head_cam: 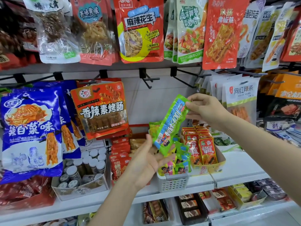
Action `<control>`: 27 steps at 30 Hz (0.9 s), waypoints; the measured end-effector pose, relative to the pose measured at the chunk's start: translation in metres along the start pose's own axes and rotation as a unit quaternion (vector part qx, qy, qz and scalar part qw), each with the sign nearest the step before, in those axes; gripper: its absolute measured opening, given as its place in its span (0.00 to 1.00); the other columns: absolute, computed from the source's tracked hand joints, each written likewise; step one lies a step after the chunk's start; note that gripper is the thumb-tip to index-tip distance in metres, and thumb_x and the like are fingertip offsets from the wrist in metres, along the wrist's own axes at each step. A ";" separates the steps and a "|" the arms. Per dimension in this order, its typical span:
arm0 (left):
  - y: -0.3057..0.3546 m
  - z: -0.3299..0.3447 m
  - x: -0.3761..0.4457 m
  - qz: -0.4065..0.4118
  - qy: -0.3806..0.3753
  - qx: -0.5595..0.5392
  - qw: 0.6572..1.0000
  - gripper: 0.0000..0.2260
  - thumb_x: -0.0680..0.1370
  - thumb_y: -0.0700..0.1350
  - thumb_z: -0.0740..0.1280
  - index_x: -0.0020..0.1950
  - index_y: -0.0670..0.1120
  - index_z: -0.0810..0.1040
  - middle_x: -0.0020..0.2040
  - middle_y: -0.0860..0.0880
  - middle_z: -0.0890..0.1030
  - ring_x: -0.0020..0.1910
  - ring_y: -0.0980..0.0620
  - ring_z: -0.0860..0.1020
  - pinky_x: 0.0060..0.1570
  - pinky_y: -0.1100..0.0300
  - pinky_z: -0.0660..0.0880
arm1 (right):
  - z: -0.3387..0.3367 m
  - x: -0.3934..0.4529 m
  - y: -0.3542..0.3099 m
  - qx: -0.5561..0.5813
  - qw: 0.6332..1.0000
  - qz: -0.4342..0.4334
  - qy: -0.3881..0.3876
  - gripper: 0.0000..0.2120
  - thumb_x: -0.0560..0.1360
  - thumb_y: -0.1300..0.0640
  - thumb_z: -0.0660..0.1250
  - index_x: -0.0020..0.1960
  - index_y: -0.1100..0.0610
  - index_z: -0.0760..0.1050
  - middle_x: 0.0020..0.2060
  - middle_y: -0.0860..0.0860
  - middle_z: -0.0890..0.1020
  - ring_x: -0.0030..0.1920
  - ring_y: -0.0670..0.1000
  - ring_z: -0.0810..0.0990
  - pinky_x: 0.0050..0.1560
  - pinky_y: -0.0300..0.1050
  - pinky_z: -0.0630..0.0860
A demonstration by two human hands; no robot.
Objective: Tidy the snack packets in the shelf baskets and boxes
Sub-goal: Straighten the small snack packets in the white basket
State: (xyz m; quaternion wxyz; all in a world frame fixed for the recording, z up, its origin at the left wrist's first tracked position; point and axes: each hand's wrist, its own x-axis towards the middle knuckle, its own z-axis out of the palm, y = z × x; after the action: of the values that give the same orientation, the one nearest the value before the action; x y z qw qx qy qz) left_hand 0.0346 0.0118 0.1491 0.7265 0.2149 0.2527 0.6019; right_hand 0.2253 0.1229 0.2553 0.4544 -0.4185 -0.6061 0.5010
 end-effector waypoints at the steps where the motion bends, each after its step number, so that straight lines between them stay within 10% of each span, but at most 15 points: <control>1: 0.001 0.002 -0.002 -0.042 -0.021 -0.061 0.997 0.19 0.81 0.53 0.61 0.62 0.39 0.73 0.64 0.35 0.77 0.61 0.36 0.78 0.50 0.45 0.81 | 0.001 -0.001 0.000 0.013 1.000 -0.015 -0.010 0.02 0.77 0.63 0.67 0.49 0.60 0.76 0.42 0.56 0.85 0.40 0.51 0.85 0.39 0.40 0.82; 7: 0.006 0.003 -0.003 -0.090 -0.039 -0.129 0.987 0.25 0.72 0.35 0.71 0.68 0.33 0.72 0.63 0.32 0.77 0.56 0.42 0.81 0.47 0.58 0.82 | 0.001 -0.002 0.005 -0.041 0.994 -0.102 0.001 0.03 0.78 0.63 0.67 0.48 0.57 0.77 0.42 0.48 0.79 0.38 0.47 0.78 0.38 0.37 0.80; 14: -0.007 -0.001 0.000 0.118 0.080 0.217 0.966 0.16 0.72 0.33 0.72 0.59 0.42 0.79 0.55 0.46 0.85 0.53 0.50 0.84 0.46 0.66 0.78 | -0.006 -0.001 0.011 -0.001 0.994 0.043 -0.105 0.19 0.78 0.45 0.63 0.60 0.57 0.78 0.48 0.54 0.86 0.50 0.51 0.85 0.47 0.41 0.82; 17: -0.008 -0.007 -0.002 0.156 0.052 0.252 0.954 0.20 0.71 0.30 0.73 0.60 0.44 0.80 0.55 0.48 0.85 0.55 0.51 0.83 0.46 0.66 0.78 | -0.010 0.001 0.017 -0.091 0.992 0.007 -0.092 0.20 0.73 0.57 0.73 0.64 0.54 0.77 0.52 0.54 0.85 0.49 0.51 0.86 0.47 0.42 0.82; 27: -0.005 -0.006 -0.005 0.131 0.009 0.124 0.983 0.22 0.72 0.42 0.73 0.64 0.44 0.71 0.60 0.42 0.82 0.59 0.42 0.81 0.49 0.55 0.80 | -0.005 0.001 0.013 -0.035 0.995 0.012 -0.092 0.20 0.72 0.63 0.72 0.63 0.59 0.76 0.49 0.55 0.86 0.51 0.54 0.85 0.55 0.48 0.81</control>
State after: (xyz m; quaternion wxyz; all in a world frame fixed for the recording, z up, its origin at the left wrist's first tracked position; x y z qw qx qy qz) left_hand 0.0337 0.0065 0.1416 0.6065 0.3293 0.3014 0.6580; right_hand 0.2308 0.1265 0.2428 0.3757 -0.3929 -0.6578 0.5213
